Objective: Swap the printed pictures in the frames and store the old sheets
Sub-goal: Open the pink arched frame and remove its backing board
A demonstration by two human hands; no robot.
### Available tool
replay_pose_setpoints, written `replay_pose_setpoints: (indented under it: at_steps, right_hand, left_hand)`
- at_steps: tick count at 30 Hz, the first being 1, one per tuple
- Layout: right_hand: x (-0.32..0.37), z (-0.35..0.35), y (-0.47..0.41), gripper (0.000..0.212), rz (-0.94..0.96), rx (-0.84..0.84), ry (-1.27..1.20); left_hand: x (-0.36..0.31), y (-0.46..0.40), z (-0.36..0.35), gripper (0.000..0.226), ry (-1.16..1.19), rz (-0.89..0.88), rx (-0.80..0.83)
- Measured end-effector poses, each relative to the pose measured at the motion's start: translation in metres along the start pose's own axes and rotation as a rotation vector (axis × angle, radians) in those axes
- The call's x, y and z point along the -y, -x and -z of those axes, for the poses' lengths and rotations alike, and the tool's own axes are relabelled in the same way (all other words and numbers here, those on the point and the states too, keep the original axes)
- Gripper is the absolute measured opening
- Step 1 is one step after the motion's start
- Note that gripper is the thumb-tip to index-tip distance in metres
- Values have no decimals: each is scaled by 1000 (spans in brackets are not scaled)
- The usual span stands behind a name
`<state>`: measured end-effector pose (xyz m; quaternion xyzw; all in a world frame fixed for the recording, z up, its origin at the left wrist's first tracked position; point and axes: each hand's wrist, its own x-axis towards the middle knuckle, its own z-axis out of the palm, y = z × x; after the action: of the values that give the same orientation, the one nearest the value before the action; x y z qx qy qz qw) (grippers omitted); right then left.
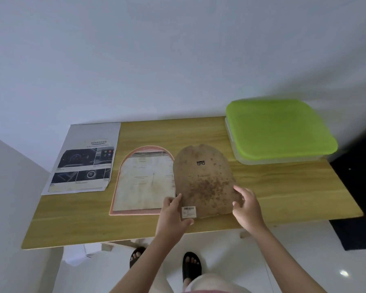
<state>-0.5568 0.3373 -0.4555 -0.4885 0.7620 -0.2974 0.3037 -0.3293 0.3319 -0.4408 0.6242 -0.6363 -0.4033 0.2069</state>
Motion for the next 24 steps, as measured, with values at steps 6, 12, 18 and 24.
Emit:
replay_pose_setpoints:
  at_steps: [6, 12, 18, 24]
  right_hand:
    - [-23, -4, 0, 46, 35, 25, 112]
    - [-36, -21, 5, 45, 104, -84, 183]
    - [-24, -32, 3, 39, 98, -229, 181]
    - [37, -70, -16, 33, 280, -270, 190]
  left_hand:
    - [6, -8, -16, 63, -95, 14, 8]
    - [20, -8, -20, 36, -220, -51, -54]
    - [21, -6, -7, 34, -105, -151, -91]
    - [41, -16, 48, 38, -84, -46, -258]
